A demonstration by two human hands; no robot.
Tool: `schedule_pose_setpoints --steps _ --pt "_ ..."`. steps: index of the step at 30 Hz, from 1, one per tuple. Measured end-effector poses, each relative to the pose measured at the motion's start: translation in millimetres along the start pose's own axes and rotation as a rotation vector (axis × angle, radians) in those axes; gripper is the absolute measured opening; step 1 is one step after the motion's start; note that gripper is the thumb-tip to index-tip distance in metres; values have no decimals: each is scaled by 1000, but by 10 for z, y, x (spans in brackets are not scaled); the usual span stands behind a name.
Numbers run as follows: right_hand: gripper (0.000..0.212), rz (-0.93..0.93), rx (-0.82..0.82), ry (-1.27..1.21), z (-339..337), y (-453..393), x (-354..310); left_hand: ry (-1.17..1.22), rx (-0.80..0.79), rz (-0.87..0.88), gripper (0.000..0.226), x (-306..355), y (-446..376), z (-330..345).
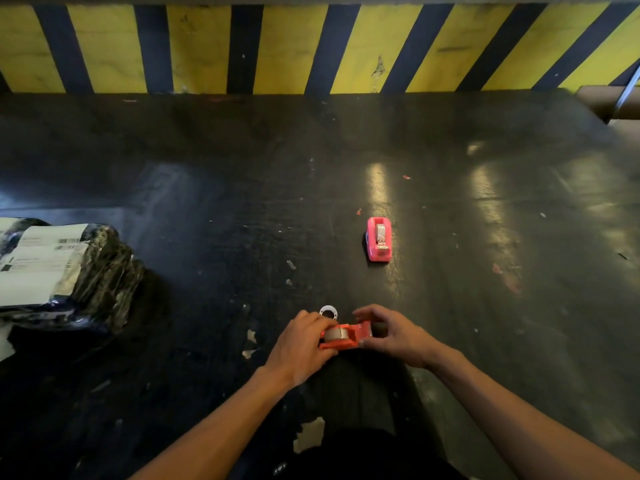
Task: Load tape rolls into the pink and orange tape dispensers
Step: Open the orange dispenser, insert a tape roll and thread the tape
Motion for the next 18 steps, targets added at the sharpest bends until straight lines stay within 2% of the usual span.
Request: schedule_pose_setpoints --steps 4,5,9,11,15,18 --pt "18 -47 177 224 -42 -28 -72 -20 53 30 51 -20 98 39" --pt "17 -45 216 293 -29 -37 -104 -12 59 31 50 -19 112 40" --pt "50 65 183 510 156 -114 -164 39 43 13 47 -34 117 53" --pt "56 122 163 527 216 -147 -183 60 31 -3 47 -60 109 53" --pt "29 160 181 429 230 -170 -249 84 23 -25 52 -87 93 48" --pt "22 159 186 365 165 -145 -227 91 26 -28 52 -112 91 51"
Point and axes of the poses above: each hand's wrist, its own y-axis away from the middle knuckle, its own z-axis out of the palm, x = y × z, the point moved 8 cm from there along -y, towards the middle knuckle, and after that the axes turned 7 degrees about y, right-handed, at the moved point
